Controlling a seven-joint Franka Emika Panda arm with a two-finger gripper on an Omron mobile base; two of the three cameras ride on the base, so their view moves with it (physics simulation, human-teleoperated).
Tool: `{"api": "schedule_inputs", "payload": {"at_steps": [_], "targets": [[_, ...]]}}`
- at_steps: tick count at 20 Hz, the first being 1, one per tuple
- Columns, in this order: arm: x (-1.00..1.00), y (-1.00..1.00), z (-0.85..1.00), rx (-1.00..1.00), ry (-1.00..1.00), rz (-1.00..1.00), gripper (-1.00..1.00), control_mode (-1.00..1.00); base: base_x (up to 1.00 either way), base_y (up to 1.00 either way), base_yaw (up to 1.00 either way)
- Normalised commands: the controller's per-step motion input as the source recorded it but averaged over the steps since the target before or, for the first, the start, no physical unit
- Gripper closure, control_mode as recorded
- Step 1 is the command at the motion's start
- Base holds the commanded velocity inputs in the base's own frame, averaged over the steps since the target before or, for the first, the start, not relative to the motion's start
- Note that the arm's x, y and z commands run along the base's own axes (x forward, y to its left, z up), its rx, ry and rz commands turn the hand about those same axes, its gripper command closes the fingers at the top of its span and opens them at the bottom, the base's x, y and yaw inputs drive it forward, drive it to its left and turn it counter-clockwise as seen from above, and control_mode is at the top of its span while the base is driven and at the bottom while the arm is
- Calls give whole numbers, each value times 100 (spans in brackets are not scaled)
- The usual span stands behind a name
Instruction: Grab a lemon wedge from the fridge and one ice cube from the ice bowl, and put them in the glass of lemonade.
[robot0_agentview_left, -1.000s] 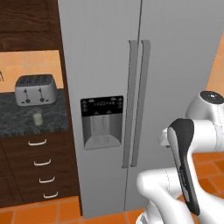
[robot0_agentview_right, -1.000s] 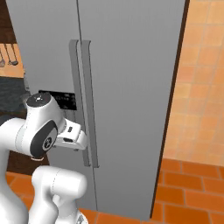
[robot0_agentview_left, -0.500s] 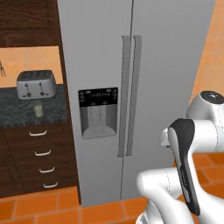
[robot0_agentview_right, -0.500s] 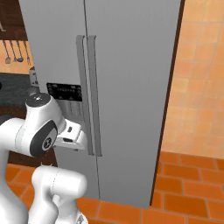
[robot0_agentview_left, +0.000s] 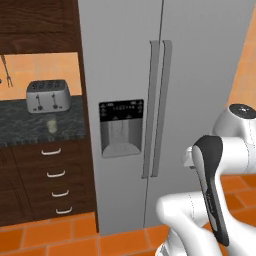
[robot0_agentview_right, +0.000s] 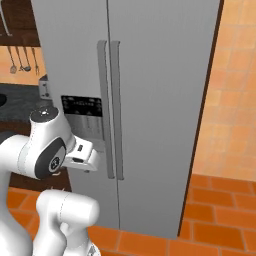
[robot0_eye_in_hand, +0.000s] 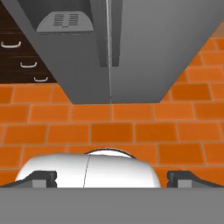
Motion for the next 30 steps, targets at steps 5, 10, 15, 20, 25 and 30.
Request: {"api": "schedule_inputs", "payload": {"at_steps": [5, 10, 15, 20, 25, 30], "targets": [[0, 0, 0, 0, 0, 0, -100, 100, 0, 14, 0], [4, -1, 0, 0, -6, 0, -100, -100, 0, 0, 0], [27, -10, 0, 0, -25, 0, -100, -100, 0, 0, 0], [71, -2, 0, 0, -30, 0, -100, -100, 0, 0, 0], [97, 0, 0, 0, -25, 0, -100, -100, 0, 0, 0], [79, -6, 0, 0, -32, 0, -100, -100, 0, 0, 0]]}}
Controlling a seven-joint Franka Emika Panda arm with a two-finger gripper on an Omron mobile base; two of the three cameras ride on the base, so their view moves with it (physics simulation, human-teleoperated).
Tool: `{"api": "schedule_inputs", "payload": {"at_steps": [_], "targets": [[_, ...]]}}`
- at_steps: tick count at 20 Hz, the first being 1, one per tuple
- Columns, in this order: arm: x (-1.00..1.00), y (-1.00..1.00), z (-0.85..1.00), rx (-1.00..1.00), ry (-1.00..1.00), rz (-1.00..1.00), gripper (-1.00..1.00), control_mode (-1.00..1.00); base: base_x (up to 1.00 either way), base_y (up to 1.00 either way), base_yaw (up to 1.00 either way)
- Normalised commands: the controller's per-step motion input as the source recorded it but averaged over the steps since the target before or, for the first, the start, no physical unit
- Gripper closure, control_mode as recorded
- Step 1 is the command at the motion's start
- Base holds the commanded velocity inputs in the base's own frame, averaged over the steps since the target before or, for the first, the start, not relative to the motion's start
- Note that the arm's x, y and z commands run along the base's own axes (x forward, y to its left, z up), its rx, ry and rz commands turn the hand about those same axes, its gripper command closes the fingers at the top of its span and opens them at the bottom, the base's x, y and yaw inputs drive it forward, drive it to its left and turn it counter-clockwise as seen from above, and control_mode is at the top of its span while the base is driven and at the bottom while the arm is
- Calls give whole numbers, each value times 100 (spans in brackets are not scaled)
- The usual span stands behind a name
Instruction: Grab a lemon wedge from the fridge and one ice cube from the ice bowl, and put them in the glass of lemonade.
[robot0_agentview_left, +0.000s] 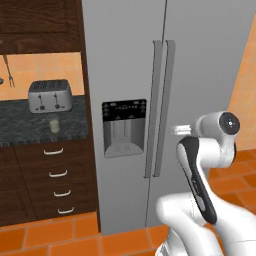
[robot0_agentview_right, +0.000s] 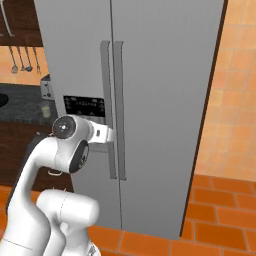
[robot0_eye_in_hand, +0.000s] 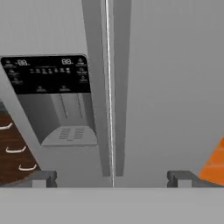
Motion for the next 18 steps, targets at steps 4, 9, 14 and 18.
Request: {"api": "schedule_inputs", "payload": {"at_steps": [4, 9, 14, 18], "targets": [[54, -21, 9, 0, -16, -4, -100, -100, 0, 0, 0], [44, -26, 24, 0, -1, -8, -100, -100, 0, 0, 0], [49, -9, 17, 0, 0, -8, -100, -100, 0, 0, 0], [63, 0, 0, 0, 0, -5, -100, -100, 0, 0, 0]]}}
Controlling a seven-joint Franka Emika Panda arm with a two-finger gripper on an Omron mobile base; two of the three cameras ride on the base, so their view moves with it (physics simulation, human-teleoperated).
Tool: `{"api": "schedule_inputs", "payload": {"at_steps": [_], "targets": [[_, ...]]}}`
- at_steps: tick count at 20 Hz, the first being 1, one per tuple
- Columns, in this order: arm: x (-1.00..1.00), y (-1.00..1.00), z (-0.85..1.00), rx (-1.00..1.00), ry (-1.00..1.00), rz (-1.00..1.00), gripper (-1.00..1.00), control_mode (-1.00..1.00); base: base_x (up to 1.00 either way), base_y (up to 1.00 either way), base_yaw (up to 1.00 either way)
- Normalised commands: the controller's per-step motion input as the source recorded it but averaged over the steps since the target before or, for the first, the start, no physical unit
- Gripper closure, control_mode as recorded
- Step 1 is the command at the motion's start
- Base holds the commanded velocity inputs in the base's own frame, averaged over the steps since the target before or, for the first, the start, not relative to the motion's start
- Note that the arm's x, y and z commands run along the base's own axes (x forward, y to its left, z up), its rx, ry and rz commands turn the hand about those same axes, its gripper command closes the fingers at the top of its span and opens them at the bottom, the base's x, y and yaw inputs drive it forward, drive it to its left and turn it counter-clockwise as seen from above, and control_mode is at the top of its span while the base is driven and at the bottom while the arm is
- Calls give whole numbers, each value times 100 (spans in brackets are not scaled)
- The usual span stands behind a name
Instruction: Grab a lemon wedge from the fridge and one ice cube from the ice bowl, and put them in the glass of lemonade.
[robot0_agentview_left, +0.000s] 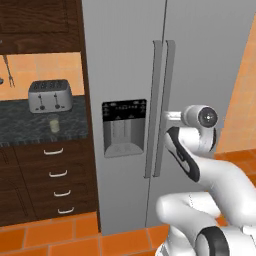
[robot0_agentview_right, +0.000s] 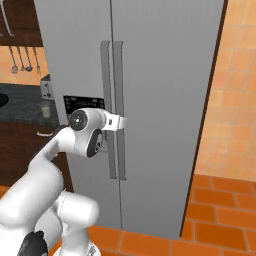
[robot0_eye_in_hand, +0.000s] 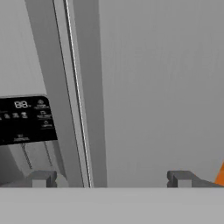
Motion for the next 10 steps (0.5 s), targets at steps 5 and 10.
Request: {"api": "schedule_inputs", "payload": {"at_steps": [5, 10], "targets": [[68, 0, 0, 0, 0, 0, -100, -100, 0, 0, 0], [62, -7, 0, 1, 0, 1, -100, -100, 0, 0, 0]]}}
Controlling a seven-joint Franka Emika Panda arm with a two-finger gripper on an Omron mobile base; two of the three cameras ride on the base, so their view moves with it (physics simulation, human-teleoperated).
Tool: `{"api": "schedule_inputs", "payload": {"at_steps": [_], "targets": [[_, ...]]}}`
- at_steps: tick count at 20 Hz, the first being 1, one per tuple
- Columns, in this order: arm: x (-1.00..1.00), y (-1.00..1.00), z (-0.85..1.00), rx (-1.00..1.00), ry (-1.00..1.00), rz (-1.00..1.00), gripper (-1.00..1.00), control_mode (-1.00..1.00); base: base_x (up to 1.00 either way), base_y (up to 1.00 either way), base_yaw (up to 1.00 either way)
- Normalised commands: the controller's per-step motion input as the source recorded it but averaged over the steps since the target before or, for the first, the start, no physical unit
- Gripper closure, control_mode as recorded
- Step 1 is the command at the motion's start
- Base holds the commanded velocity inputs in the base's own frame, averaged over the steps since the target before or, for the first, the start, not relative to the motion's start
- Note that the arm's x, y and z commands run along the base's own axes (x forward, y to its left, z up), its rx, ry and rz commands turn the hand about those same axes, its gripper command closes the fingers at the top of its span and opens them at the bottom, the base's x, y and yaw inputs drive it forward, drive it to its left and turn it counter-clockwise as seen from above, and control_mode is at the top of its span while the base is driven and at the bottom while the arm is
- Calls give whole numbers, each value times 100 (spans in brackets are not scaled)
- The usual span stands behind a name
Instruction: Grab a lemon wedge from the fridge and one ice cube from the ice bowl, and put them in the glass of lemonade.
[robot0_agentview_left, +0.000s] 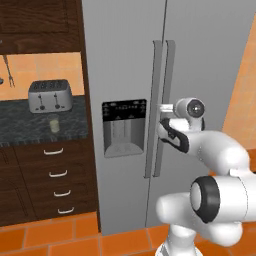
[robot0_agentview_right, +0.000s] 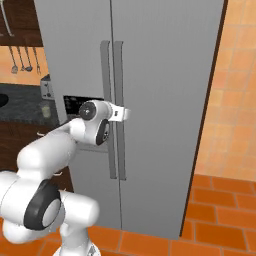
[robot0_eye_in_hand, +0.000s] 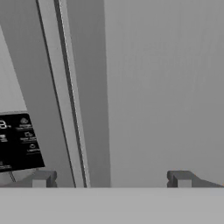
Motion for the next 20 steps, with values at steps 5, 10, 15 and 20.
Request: {"api": "schedule_inputs", "payload": {"at_steps": [5, 10, 15, 20], "targets": [[64, -13, 0, 3, 0, 6, -100, -100, 0, 0, 0], [65, -13, 0, 1, 0, 6, -100, -100, 0, 0, 0], [64, -26, -1, 0, 0, 0, -100, -100, 0, 0, 0], [62, -9, -1, 0, 0, 0, -100, -100, 0, 0, 0]]}}
